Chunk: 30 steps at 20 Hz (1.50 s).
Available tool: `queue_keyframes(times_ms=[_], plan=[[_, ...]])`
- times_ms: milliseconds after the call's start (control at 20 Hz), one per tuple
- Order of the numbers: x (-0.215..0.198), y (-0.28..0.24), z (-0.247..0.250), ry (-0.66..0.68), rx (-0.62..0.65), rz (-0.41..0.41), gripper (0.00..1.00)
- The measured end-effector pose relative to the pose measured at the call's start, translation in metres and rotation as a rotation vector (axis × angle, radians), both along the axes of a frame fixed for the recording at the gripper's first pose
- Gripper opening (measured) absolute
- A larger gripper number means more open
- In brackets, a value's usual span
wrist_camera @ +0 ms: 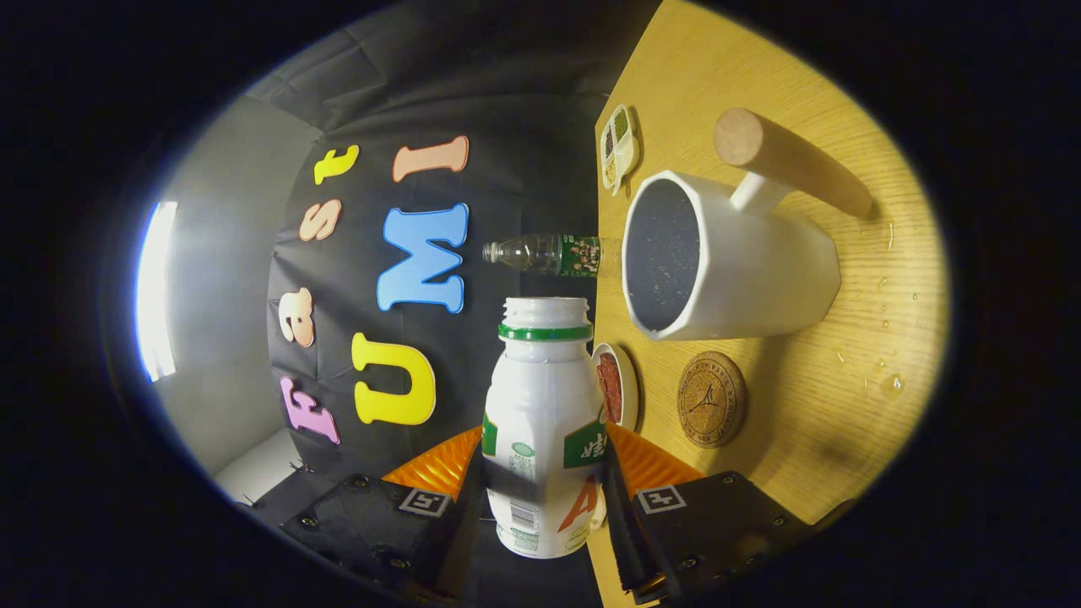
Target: Take the bottle from table, then pour the juice into the cup, finally place the bottle on the coaster
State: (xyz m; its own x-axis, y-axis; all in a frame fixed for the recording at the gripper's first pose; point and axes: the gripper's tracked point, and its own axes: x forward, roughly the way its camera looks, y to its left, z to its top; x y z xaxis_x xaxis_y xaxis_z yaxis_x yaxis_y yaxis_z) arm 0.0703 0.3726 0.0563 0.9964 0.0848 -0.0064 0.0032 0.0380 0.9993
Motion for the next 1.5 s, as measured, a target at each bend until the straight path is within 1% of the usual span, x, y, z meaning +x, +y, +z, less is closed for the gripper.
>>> queue_keyframes(times_ms=[850,1500], plan=[[0.002,-0.008,0.005,0.007,0.111,-0.014,0.65],[-0.001,-0.006,0.012,-0.003,0.125,-0.012,0.65]])
